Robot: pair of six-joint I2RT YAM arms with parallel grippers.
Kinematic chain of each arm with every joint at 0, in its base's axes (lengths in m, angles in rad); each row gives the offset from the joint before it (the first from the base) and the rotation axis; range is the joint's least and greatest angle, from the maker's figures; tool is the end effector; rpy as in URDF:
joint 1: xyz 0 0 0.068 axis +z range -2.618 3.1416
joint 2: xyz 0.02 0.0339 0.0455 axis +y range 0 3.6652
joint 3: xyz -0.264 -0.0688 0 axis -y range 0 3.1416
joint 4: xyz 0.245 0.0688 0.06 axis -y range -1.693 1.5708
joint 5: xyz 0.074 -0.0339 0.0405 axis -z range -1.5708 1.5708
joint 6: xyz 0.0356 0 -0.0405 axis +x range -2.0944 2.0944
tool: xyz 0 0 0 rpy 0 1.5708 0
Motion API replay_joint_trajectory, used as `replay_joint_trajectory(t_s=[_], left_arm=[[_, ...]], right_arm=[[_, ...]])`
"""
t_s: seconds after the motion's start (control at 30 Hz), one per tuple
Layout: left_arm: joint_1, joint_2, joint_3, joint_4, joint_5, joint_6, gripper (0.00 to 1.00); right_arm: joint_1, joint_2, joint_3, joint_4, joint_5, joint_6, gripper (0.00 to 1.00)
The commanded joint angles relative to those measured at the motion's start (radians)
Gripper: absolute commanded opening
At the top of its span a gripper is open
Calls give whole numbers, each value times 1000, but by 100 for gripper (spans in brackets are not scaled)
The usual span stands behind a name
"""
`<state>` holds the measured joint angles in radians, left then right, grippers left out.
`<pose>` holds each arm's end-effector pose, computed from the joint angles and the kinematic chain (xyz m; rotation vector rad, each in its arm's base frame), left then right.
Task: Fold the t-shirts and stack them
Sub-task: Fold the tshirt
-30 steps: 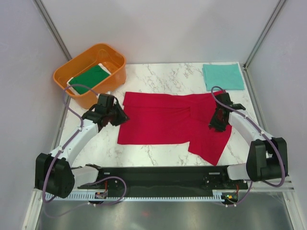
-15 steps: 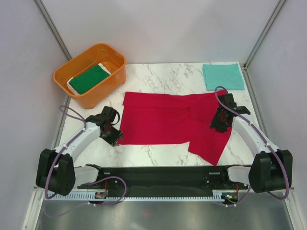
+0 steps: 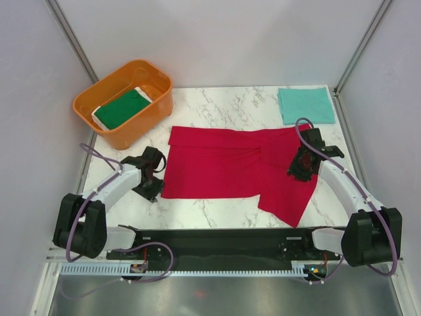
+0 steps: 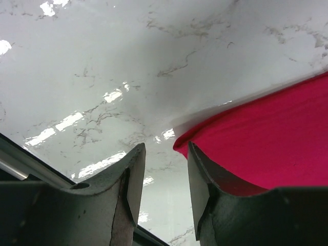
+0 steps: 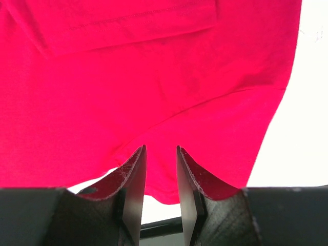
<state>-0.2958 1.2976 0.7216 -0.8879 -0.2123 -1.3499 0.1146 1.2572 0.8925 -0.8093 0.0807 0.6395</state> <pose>0.1921 -0.0507 0.1764 -1.4791 2.5085 0.0968 0.2300 0.0236 0.2323 0.7328 2.6421 0.1000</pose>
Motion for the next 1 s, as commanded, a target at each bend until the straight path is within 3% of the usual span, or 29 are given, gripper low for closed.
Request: replay_joint_trajectory(t_s=[0.0,0.17,0.27,0.47,0.6,0.67,0.7,0.87,0.97], left_arm=[[3,35,50,3,-56,-32,47],[1,51,27,36,-13,-31,46],[-2,39,7,58,1,-43,46],[-5,61,-30,130,45,-37,44],[-3,89,-45,187,73,-19,40],[-5,89,-48,210,71,-3,34],[-3,85,-51,216,71,-2,25],[-5,49,-74,247,79,17,3],[-3,25,-85,248,77,5,2]], right_arm=[[10,-62,-10,-25,-9,73,38],[62,-221,-72,-142,-10,331,38],[68,-283,-86,-194,46,377,39],[85,-240,-164,-218,30,387,39],[86,-217,-194,-252,30,484,42],[88,-194,-185,-258,66,537,43],[86,-185,-185,-260,91,563,44],[86,-88,-165,-283,145,676,45],[67,-84,-176,-286,155,704,45]])
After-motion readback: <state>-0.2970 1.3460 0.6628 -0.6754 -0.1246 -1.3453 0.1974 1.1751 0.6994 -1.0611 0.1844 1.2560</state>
